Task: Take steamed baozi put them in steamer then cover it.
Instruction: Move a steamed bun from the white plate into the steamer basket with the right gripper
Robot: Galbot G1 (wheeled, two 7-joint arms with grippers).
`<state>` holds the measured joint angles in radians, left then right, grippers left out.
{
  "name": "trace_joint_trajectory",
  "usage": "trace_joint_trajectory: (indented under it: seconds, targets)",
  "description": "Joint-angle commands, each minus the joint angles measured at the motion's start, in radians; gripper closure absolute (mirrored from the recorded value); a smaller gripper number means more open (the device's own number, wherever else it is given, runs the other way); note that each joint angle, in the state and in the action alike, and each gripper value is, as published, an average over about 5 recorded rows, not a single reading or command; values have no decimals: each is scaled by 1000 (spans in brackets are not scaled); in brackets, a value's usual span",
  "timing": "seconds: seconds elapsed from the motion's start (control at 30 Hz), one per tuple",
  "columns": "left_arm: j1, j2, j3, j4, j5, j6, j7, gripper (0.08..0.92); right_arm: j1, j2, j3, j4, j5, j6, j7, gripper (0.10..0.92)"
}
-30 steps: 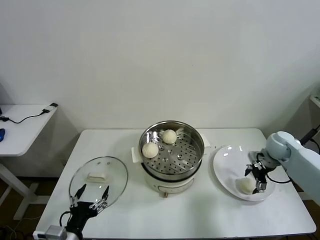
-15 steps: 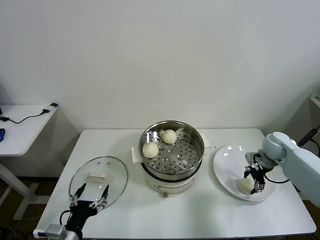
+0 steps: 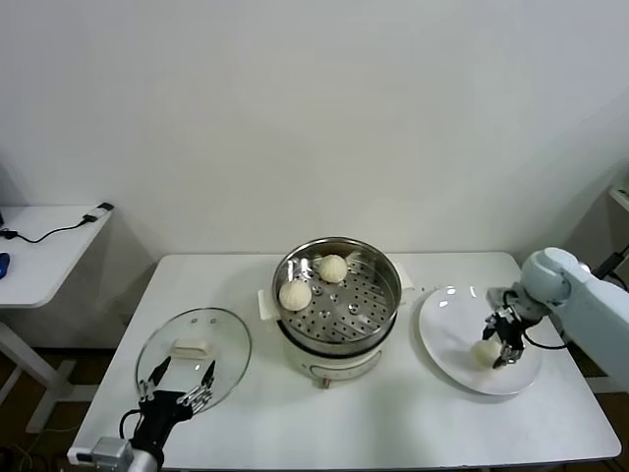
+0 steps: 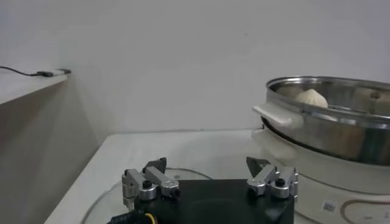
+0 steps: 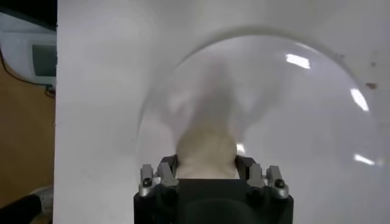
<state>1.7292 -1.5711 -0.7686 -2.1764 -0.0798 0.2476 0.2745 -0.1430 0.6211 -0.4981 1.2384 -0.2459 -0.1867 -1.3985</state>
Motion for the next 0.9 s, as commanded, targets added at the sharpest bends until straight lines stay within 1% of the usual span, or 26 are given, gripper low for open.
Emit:
trace_joint_trajectory:
  seconds: [0.03, 0.23, 0.37, 0.5, 0.57, 0.7, 0.8, 0.9]
  targets:
    - [-21, -1, -7, 9, 15, 0, -12, 177, 520, 83, -344, -45, 212, -20, -25, 381]
    - [-22, -3, -12, -4, 16, -7, -18, 177, 748, 305, -517, -200, 321, -15, -42, 381]
    - [-27, -10, -18, -10, 21, -9, -22, 177, 783, 425, -546, -276, 367, 21, -84, 381]
    - [-31, -16, -18, -16, 23, -8, -22, 177, 753, 537, -528, -338, 429, 325, -177, 381]
    - [-34, -21, -18, -21, 23, -7, -20, 177, 735, 559, -534, -313, 414, 444, -183, 381]
    - [-39, -29, -17, -28, 22, -6, -18, 177, 691, 577, -549, -240, 367, 652, -149, 378]
    - [-40, -31, -17, -28, 20, -7, -19, 177, 669, 587, -560, -196, 343, 752, -106, 373]
    - [-38, -32, -18, -27, 18, -9, -20, 177, 655, 591, -571, -145, 300, 816, -83, 372]
